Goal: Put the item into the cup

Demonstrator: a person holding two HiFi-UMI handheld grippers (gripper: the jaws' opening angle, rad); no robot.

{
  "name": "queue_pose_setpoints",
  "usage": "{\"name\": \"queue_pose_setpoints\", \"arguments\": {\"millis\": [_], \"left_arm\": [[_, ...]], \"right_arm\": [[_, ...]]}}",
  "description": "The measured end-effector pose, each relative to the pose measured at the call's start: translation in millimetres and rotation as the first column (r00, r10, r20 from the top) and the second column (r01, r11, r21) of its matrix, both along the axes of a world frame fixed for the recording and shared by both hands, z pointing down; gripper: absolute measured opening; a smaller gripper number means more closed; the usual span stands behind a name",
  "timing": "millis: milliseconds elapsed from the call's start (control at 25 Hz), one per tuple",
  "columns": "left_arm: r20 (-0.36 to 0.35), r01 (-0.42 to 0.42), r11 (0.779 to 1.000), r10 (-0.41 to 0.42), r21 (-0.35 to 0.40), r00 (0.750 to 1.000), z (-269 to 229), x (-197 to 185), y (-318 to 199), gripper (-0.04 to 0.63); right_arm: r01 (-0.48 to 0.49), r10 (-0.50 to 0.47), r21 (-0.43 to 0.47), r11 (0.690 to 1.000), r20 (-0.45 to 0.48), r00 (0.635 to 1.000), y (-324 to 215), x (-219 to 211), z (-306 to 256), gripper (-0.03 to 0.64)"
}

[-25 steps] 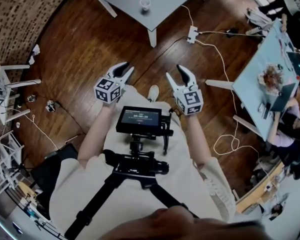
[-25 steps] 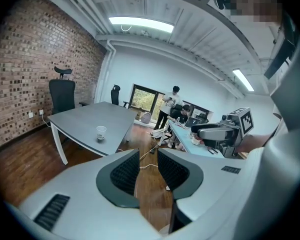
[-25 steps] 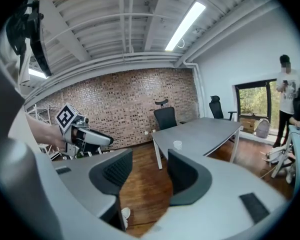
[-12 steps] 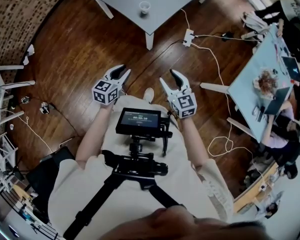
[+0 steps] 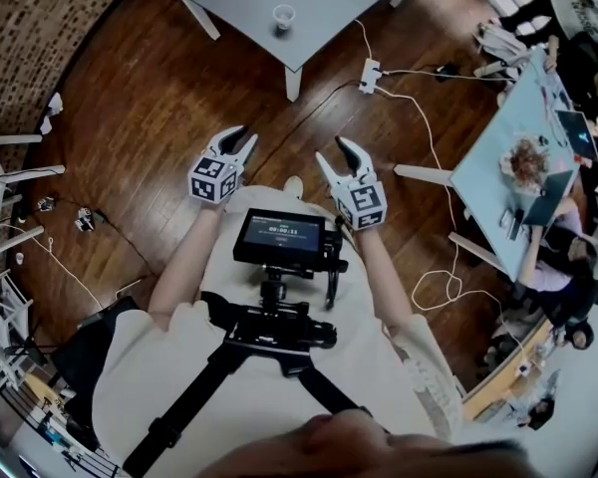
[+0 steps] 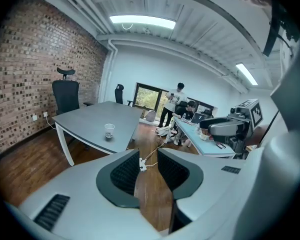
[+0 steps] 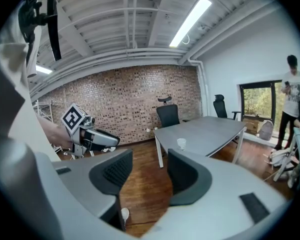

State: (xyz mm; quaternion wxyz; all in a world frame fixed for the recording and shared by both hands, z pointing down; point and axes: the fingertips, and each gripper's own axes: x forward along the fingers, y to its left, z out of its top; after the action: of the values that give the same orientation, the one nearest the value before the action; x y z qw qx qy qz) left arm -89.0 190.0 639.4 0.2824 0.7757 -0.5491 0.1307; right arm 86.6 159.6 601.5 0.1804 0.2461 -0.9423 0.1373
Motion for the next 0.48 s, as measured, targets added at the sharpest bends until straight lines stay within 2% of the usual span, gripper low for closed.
{"name": "queue_pose_setpoints", "arguments": {"millis": [480], "left_arm": [[0.006, 0.007, 1.0, -0.007, -0.024, 1.0, 20.8, 0.8, 13.5, 0.114]], "right_arm": [[-0.014, 0.014, 0.024, 1.0, -0.002, 1.0, 4.3, 1.3, 16.0, 0.233]]}}
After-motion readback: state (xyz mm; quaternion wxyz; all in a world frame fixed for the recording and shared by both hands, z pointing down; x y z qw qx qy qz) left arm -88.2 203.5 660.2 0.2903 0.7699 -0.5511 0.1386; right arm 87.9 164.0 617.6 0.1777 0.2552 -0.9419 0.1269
